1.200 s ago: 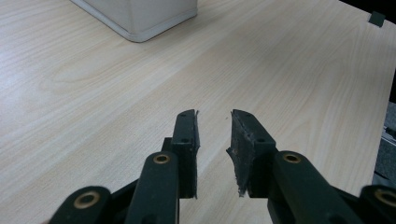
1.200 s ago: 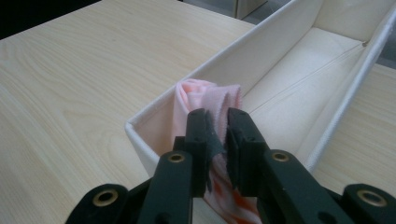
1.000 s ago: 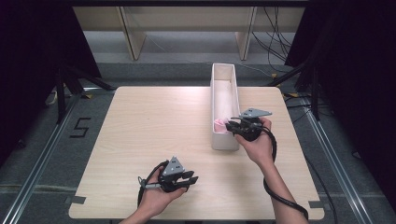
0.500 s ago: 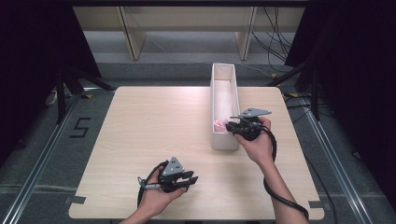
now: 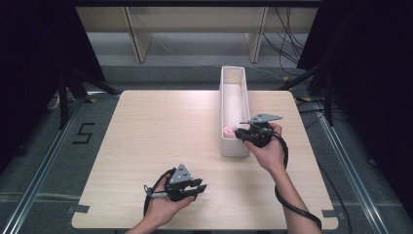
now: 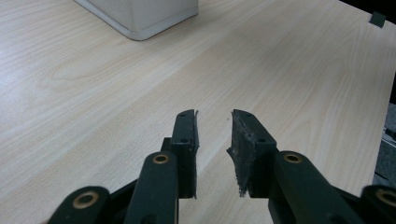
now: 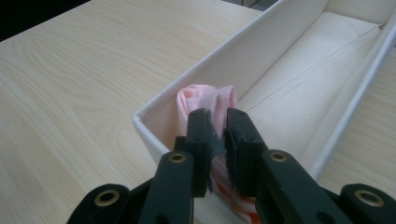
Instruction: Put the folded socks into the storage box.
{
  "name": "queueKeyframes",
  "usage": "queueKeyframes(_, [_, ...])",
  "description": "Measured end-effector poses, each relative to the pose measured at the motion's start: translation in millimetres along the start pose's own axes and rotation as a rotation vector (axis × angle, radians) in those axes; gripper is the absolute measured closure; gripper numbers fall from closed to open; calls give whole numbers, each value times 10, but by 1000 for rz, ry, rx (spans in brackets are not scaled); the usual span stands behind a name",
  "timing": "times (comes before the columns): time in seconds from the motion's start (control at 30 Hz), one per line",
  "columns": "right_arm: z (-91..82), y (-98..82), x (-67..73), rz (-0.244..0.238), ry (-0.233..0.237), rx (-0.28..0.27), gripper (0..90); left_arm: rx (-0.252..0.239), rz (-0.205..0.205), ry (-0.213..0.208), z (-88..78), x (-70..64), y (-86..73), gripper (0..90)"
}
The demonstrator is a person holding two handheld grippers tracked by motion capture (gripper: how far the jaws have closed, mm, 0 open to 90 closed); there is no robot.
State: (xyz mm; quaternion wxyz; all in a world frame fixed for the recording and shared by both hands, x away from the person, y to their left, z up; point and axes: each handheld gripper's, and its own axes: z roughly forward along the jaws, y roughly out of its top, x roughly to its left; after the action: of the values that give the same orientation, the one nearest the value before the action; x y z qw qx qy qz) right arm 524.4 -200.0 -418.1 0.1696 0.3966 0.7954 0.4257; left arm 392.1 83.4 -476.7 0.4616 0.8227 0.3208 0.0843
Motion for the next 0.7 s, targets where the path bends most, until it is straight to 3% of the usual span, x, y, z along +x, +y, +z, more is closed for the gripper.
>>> queueKeyframes(0.1, [2, 6, -4, 11, 15, -5, 795, -2, -1, -1, 4, 4, -1, 702])
queueKeyframes(0.13, [-1, 6, 13, 41, 19, -2, 790, -1, -1, 3, 3, 2, 0, 701])
queueKeyframes(0.17, [-11, 14, -2, 29, 18, 2, 787, -1, -1, 3, 3, 2, 0, 701])
queueKeyframes(0.2, [-15, 14, 15, 58, 22, 4, 783, -1, -2, 0, 4, 2, 2, 701])
queueKeyframes(0.43, [-38, 33, -9, 56, 14, -7, 748, -7, -3, -8, 10, -2, 3, 700])
queueKeyframes(0.57, [-57, 43, 2, 87, 20, -28, 725, -3, -1, -7, 7, 3, 3, 700])
queueKeyframes(0.7, [-88, 68, -34, 64, 4, -45, 712, -7, -1, 1, 15, -3, 4, 697])
